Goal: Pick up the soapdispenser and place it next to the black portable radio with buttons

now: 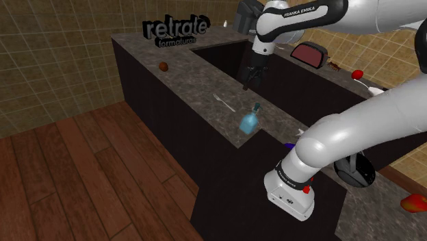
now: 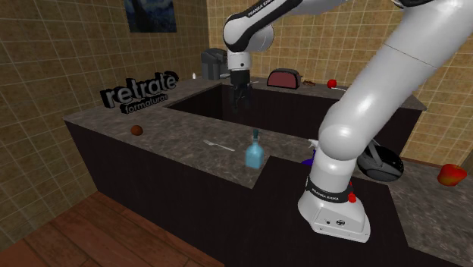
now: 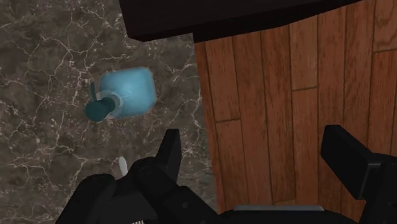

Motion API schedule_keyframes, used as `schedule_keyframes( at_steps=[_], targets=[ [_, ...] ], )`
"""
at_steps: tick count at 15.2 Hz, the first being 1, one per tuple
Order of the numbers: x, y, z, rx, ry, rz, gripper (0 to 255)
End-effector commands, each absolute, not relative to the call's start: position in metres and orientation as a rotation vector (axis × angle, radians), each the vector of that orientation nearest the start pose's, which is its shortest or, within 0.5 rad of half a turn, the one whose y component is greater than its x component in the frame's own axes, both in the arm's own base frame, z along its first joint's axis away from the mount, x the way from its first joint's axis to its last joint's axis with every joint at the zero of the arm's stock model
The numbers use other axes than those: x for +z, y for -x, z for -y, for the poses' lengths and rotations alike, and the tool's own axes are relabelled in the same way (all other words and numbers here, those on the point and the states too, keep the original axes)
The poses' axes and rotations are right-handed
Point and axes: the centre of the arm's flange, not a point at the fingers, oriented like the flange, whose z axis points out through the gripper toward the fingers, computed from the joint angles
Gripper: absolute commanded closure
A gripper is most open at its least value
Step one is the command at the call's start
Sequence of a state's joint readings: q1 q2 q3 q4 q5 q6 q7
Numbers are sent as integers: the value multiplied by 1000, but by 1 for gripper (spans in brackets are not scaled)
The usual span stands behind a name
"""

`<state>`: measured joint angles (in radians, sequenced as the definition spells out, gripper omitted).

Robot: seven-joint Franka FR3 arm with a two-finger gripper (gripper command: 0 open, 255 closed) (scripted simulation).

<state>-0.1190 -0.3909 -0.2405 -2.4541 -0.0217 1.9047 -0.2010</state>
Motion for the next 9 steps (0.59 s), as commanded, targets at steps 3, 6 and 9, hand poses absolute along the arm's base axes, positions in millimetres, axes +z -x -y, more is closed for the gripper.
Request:
schedule_keyframes(
  at_steps=[3, 6, 9],
  targets=[
    [382, -387, 186, 257, 2994, -235, 0],
    [353, -393, 216, 287, 2978, -271, 0],
    [323, -399, 245, 316, 2961, -306, 0]
  ],
)
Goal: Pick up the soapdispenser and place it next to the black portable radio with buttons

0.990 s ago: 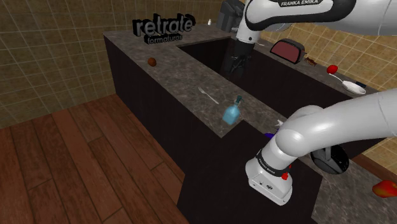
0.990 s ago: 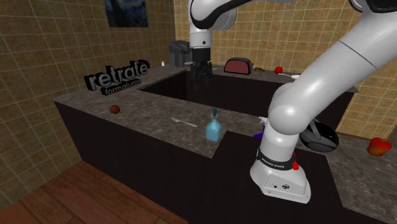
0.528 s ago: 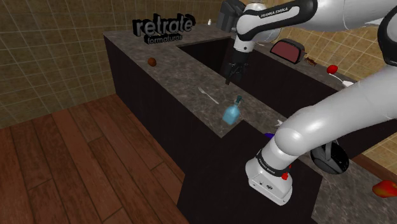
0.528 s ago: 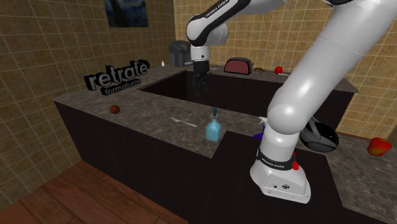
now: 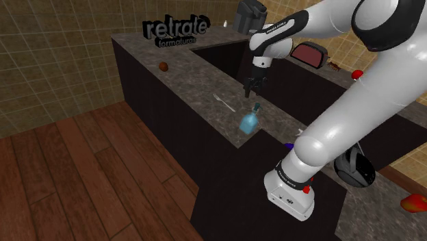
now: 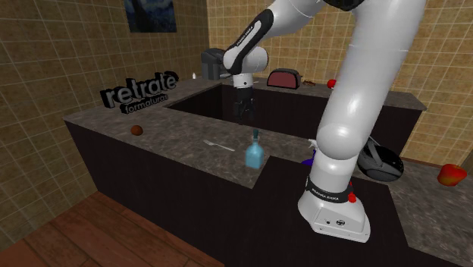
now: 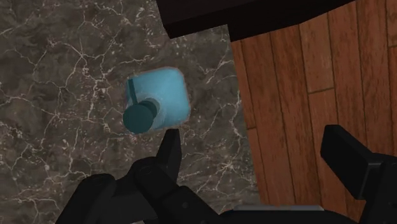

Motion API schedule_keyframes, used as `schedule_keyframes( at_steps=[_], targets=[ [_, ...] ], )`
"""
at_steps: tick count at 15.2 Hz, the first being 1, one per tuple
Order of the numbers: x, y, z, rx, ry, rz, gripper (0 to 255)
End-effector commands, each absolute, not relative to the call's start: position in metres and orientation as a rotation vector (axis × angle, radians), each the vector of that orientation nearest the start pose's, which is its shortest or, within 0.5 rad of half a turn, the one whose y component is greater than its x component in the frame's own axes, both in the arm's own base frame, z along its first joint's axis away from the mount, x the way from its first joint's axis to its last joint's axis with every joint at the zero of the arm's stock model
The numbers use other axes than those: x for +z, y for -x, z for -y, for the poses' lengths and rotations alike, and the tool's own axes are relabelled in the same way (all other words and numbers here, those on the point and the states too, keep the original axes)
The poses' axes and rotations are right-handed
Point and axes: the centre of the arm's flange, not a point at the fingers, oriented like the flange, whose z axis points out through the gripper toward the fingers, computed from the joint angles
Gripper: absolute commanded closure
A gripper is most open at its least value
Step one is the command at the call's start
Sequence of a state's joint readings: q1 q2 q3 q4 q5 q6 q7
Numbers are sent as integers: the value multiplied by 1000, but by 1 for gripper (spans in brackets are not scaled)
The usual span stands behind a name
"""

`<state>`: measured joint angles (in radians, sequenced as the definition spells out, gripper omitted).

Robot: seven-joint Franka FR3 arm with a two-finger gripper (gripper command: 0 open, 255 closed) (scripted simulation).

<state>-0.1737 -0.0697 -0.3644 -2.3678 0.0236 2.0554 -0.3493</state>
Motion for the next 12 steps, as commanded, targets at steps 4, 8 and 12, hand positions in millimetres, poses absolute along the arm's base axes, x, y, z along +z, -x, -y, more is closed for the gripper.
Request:
schedule_keyframes(
  at_steps=[4, 8, 12],
  targets=[
    [283, -404, 284, 355, 2937, -352, 0],
    [242, -407, 322, 393, 2912, -398, 0],
    [218, -405, 333, 406, 2903, -414, 0]
  ],
)
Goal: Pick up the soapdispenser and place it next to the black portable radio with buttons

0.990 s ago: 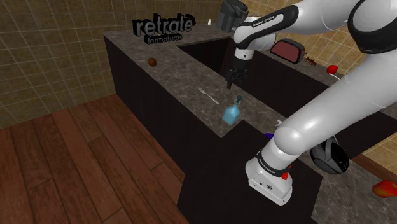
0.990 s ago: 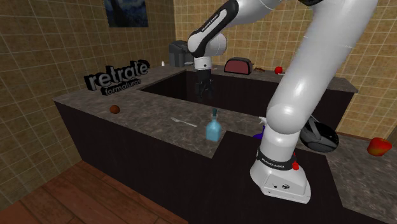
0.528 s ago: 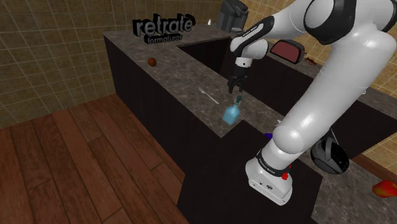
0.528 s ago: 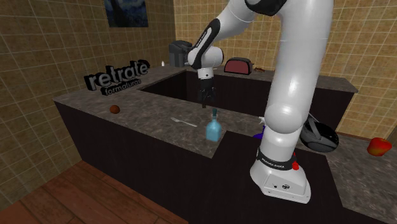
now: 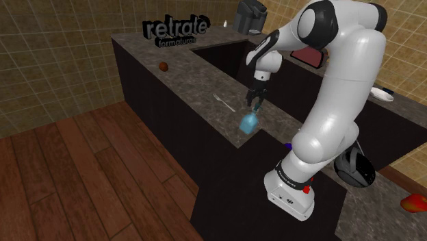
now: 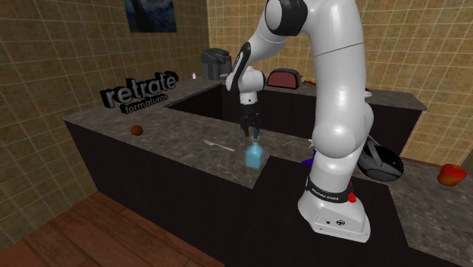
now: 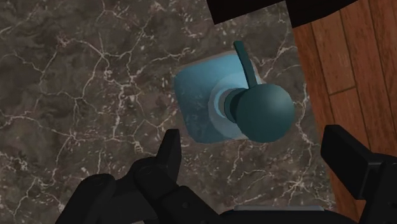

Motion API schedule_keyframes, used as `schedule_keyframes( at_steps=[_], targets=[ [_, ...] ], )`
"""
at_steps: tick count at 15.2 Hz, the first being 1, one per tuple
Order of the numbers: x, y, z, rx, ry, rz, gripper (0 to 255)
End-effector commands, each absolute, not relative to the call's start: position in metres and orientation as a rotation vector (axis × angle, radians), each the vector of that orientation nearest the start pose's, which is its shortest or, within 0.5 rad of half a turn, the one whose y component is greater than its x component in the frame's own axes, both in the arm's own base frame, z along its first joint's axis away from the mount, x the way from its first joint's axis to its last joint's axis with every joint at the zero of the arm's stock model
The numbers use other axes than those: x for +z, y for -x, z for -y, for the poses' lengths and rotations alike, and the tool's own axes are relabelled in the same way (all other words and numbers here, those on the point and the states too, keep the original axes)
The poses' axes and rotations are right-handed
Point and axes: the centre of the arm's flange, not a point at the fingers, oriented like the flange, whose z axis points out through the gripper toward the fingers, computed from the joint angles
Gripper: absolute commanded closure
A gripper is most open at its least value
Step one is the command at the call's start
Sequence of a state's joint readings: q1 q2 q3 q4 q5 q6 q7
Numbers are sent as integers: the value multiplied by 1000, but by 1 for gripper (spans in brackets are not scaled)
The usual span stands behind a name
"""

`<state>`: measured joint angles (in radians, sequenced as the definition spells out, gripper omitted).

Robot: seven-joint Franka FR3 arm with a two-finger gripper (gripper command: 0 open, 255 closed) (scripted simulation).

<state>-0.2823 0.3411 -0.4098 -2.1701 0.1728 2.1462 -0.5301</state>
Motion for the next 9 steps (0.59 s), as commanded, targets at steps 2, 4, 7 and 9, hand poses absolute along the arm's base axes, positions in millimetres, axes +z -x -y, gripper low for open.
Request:
schedule_keyframes(
  at_steps=[2, 4, 7, 9],
  targets=[
    [208, -402, 331, 406, 2903, -414, 0],
    [198, -399, 329, 406, 2903, -414, 0],
    [190, -397, 327, 406, 2903, -414, 0],
    [190, -397, 327, 406, 2903, -414, 0]
  ],
)
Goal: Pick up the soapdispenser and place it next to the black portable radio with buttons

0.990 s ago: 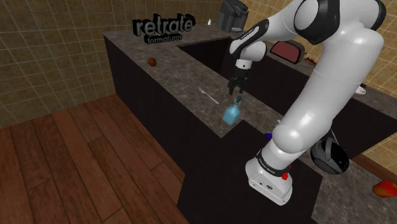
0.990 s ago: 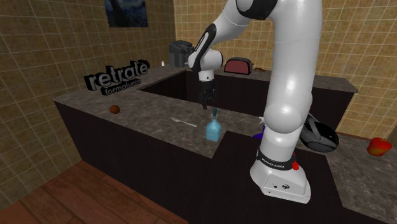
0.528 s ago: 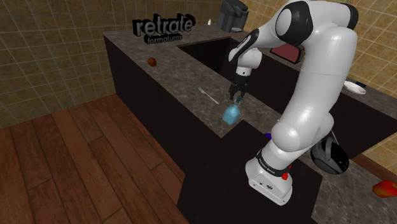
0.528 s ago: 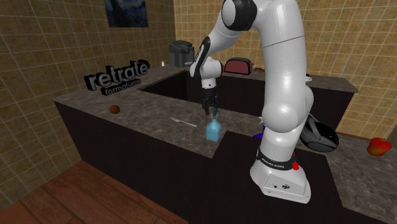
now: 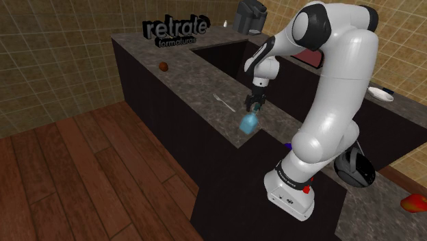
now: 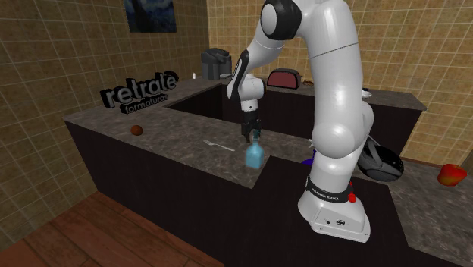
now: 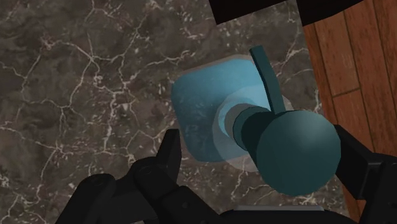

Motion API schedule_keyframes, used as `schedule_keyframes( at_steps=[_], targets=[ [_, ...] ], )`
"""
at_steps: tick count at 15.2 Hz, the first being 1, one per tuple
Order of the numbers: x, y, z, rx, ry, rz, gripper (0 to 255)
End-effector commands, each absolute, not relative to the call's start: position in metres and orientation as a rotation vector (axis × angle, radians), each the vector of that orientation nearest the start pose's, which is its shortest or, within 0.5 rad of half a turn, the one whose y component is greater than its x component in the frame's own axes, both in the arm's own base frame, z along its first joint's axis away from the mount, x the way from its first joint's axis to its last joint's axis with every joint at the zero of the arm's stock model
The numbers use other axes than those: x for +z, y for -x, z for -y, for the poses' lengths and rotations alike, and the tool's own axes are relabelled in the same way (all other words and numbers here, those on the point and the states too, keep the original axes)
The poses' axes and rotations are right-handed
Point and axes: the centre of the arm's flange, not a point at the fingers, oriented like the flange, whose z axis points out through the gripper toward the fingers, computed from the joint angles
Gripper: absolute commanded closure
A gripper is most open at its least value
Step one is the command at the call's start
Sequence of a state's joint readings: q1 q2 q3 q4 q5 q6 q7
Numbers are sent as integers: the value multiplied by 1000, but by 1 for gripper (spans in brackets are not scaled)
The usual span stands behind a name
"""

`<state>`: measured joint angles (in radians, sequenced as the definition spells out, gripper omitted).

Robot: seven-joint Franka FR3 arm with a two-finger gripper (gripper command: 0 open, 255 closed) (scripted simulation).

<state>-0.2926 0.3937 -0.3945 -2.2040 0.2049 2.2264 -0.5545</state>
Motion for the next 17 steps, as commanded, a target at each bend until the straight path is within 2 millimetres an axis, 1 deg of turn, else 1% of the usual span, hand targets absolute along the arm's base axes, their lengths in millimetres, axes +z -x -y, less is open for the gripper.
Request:
schedule_keyframes(
  at_steps=[1, 4, 5, 14, 17],
  targets=[
    [190, -397, 327, 406, 2903, -414, 0],
    [190, -397, 327, 406, 2902, -414, 0],
    [190, -397, 327, 406, 2902, -414, 255],
    [190, -397, 327, 406, 2903, -414, 255],
    [206, -397, 327, 406, 2903, -414, 255]
  ],
)
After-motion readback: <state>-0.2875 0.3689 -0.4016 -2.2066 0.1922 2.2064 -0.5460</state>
